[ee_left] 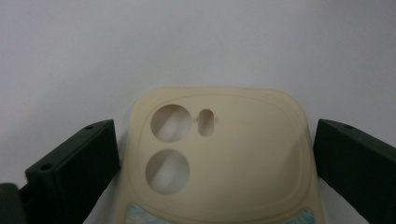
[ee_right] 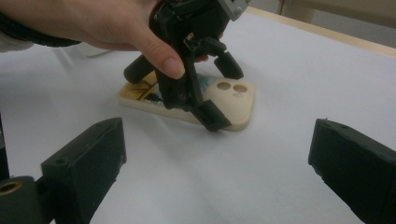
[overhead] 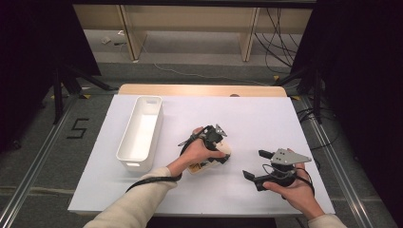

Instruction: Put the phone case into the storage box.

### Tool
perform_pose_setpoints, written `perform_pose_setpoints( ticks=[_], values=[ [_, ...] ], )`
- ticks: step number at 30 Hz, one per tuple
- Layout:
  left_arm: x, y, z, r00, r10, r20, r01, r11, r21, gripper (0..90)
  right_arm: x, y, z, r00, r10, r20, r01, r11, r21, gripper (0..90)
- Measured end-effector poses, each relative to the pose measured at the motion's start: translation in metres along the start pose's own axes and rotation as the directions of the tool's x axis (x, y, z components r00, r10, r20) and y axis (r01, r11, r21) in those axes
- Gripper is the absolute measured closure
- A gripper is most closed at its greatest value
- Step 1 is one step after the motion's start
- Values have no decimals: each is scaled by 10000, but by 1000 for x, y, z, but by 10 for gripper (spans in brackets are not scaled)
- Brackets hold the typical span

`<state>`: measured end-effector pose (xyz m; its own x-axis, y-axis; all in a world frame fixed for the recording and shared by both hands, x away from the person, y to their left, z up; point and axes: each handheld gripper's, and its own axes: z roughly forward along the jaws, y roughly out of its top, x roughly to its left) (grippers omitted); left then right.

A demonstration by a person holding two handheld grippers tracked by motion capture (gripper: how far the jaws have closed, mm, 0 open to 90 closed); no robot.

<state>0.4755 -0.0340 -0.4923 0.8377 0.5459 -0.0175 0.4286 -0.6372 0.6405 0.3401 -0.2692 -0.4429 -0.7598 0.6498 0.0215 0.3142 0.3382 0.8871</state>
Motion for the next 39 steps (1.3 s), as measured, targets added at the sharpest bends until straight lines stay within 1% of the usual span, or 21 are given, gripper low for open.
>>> perform_pose_setpoints(
  ticks=[1,7,23,39],
  values=[
    [0,0,0,10000,-1,50,1,10000,34,2,0,0,0,10000,-2,-5,2,10000,-1,51],
    [1,0,0,10000,26,37,-26,10000,-5,7,0,0,0,10000,-3,-4,3,10000,-1,51],
    [3,0,-3,10000,36,80,-36,9999,-107,83,0,0,0,10000,-3,-15,3,10000,19,51],
    [2,0,-4,10000,13,-19,-13,10000,-81,99,0,0,0,10000,-9,-24,9,10000,33,51]
  ],
)
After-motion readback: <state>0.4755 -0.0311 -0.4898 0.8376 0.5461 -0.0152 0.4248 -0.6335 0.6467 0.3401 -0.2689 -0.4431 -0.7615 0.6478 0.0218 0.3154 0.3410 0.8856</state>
